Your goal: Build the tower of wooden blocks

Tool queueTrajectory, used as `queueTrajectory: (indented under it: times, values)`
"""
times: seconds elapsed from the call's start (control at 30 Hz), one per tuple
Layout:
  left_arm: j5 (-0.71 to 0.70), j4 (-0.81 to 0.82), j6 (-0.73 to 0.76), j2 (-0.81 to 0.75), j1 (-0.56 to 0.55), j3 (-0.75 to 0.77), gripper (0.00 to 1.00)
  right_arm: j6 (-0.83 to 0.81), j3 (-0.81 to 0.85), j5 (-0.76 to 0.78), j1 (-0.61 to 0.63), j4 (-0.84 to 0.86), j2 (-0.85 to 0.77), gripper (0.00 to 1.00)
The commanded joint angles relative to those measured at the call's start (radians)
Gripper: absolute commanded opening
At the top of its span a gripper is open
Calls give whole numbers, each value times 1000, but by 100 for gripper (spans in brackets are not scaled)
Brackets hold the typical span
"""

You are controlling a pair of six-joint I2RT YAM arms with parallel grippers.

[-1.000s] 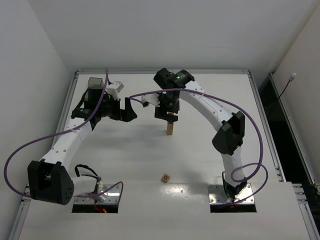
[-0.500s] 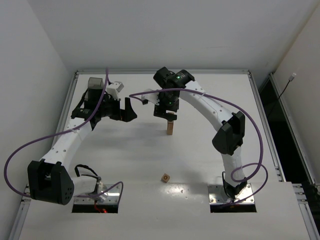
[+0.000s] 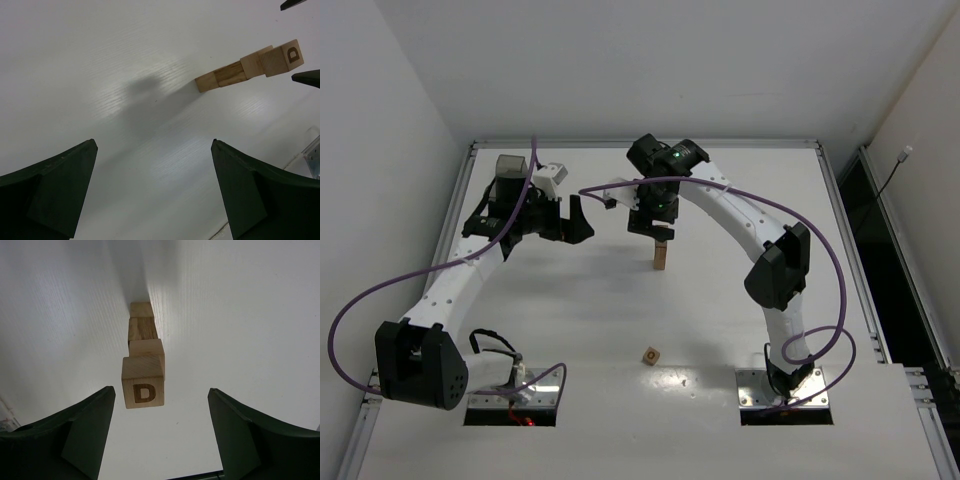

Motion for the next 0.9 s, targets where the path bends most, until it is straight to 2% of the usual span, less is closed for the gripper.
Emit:
queueTrajectory:
  times: [0.0, 0.3, 0.63, 0.87]
  values:
    - [20, 24, 9, -14, -3, 40, 96, 17, 38, 24, -5, 31, 7, 72]
    - [20, 24, 9, -5, -3, 40, 96, 26, 47, 24, -5, 40, 16, 72]
    - [29, 24, 9, 4, -3, 40, 96, 26, 47, 33, -5, 40, 26, 63]
    - [29, 24, 9, 4, -3, 40, 96, 26, 47, 42, -5, 40, 26, 63]
